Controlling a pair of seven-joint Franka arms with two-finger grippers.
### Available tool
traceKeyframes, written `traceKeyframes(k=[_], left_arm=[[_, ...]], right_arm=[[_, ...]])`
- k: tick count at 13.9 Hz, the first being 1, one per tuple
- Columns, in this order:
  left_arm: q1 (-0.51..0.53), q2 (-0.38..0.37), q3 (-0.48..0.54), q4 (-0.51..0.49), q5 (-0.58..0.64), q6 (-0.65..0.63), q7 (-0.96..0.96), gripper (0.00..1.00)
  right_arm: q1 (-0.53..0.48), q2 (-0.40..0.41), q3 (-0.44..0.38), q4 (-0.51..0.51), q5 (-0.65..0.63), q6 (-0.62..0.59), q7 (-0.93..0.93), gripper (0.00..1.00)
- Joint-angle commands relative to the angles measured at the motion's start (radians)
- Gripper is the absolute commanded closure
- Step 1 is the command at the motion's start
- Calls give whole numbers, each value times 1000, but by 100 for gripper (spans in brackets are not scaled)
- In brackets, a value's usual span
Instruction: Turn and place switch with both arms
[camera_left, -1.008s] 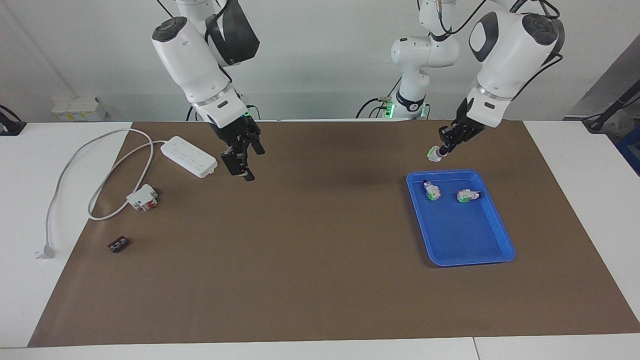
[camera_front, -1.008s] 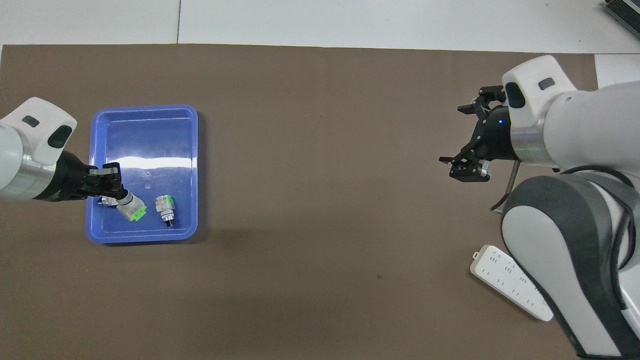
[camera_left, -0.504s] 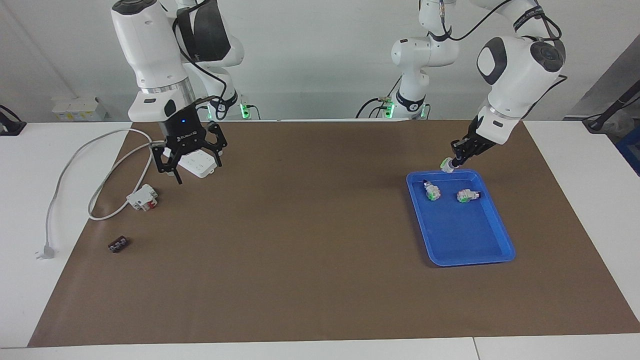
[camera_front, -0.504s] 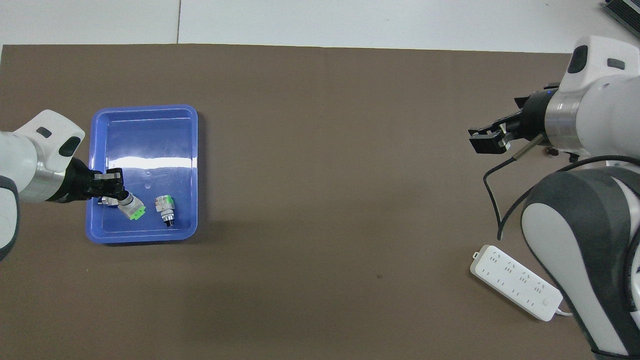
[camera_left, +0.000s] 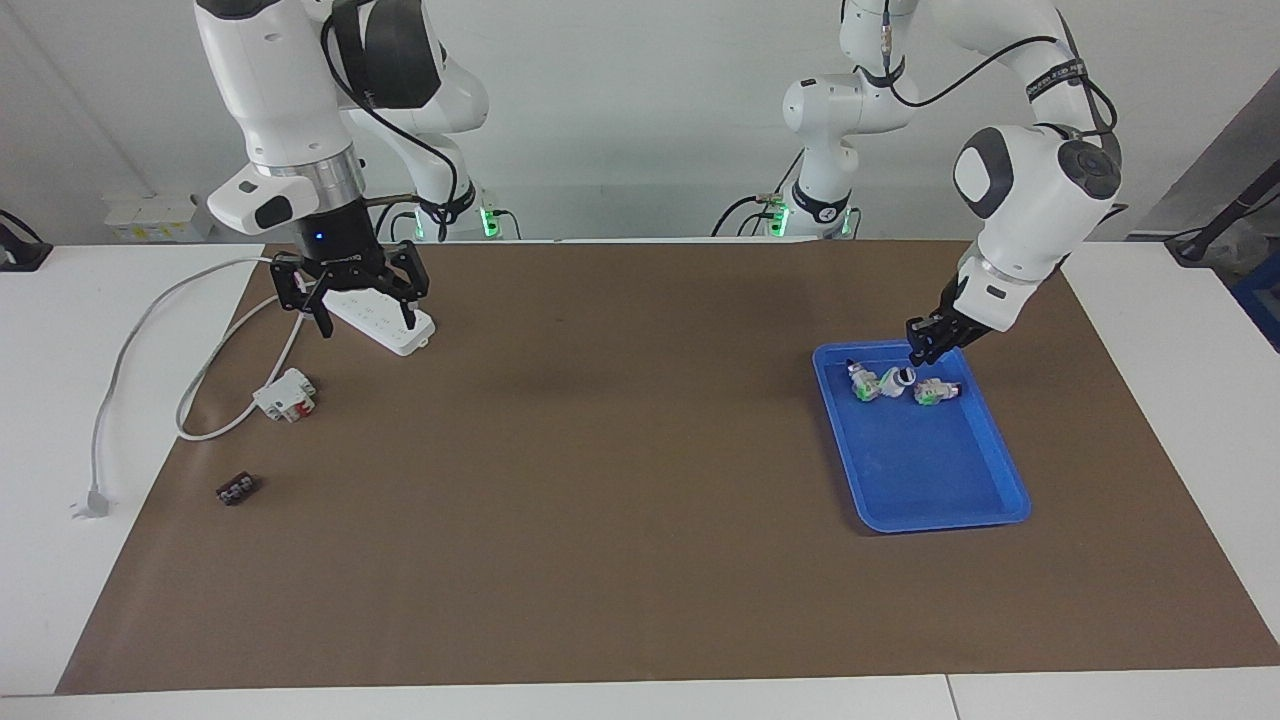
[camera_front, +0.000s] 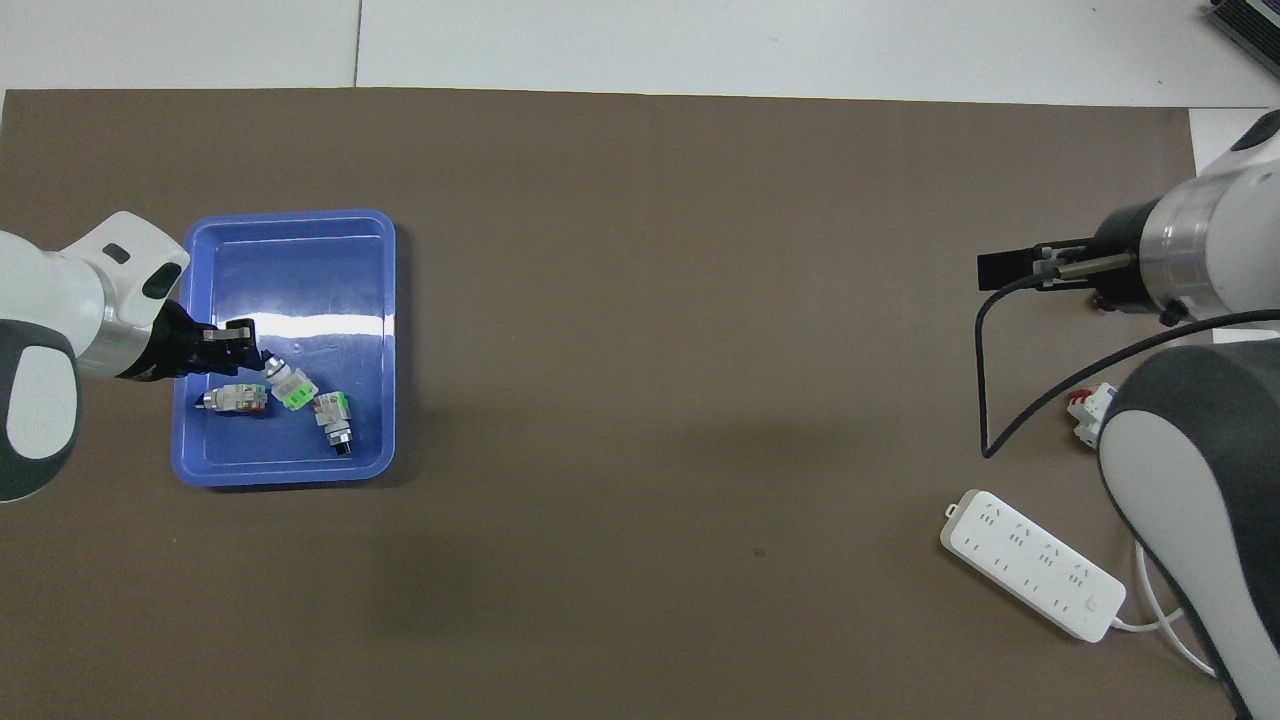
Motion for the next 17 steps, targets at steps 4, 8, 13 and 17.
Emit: traceKeyframes(k=[4,8,13,17], left_arm=[[-3,59,-10,279,108,-252,14,19],[-6,27,-39,408,107,-441,14,17],[-5,-33,-59,430,92,-492,18,0],[-5,-39,-61,421,85,-417,16,0]], right_arm=[[8,-35,-34,-2,-16,-155,105,0],[10,-42,-45,-10,-1,-206,104,0],[11,-40,-43,-15,-2,-203,90,0],[11,-37,-43,-19,-4,-202,90,0]])
